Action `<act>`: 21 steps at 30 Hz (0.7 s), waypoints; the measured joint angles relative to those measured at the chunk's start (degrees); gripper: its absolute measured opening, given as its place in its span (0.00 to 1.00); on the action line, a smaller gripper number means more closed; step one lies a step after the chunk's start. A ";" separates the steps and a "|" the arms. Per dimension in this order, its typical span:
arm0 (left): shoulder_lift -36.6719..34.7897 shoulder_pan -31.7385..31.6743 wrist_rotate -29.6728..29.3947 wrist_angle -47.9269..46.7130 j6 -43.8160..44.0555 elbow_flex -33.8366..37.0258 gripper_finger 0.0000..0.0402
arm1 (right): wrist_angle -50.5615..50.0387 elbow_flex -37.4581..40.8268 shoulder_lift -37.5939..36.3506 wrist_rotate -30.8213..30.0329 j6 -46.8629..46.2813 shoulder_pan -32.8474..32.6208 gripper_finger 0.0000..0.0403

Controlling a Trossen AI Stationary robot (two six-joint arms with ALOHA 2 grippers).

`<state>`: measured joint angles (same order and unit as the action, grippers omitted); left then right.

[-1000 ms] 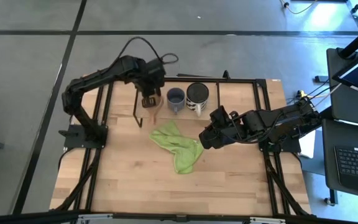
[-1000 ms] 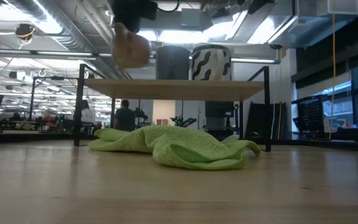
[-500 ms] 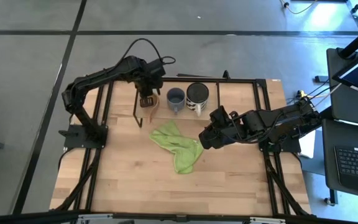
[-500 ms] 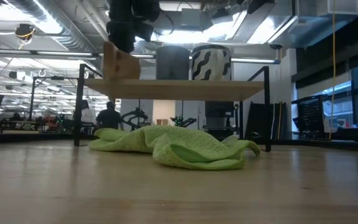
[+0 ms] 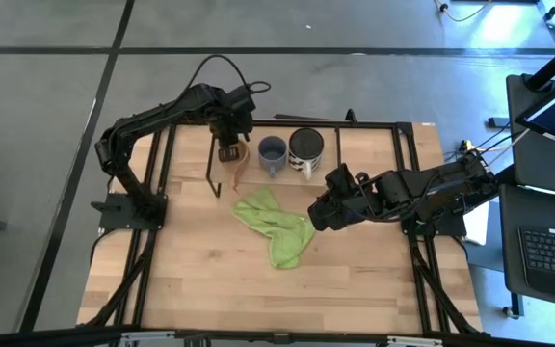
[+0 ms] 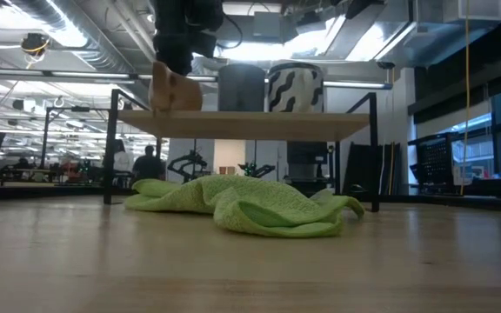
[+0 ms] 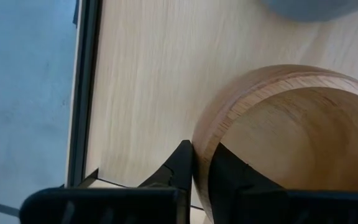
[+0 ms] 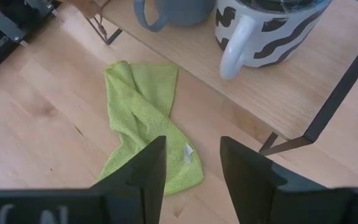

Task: Stack small to large cups/mugs on shelf
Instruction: Put the brown mug on the shelf, then return to Home Position

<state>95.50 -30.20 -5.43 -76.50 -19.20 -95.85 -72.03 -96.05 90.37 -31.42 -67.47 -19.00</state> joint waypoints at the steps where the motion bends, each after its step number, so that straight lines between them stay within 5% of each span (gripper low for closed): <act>1: -0.01 -0.04 0.00 0.28 0.00 0.00 0.05 | 0.00 0.00 0.00 0.00 0.01 0.01 0.38; 11: 0.00 0.73 -1.14 -0.05 0.39 -0.41 0.12 | 0.00 0.00 0.00 0.05 0.05 0.11 0.38; 21: -0.07 1.86 -2.05 -3.19 1.32 -10.91 0.17 | -0.09 0.00 0.00 0.55 0.86 1.15 0.38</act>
<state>95.44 -28.34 -7.49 -79.69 -17.88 -106.76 -72.12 -96.05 90.37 -30.87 -66.61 -17.85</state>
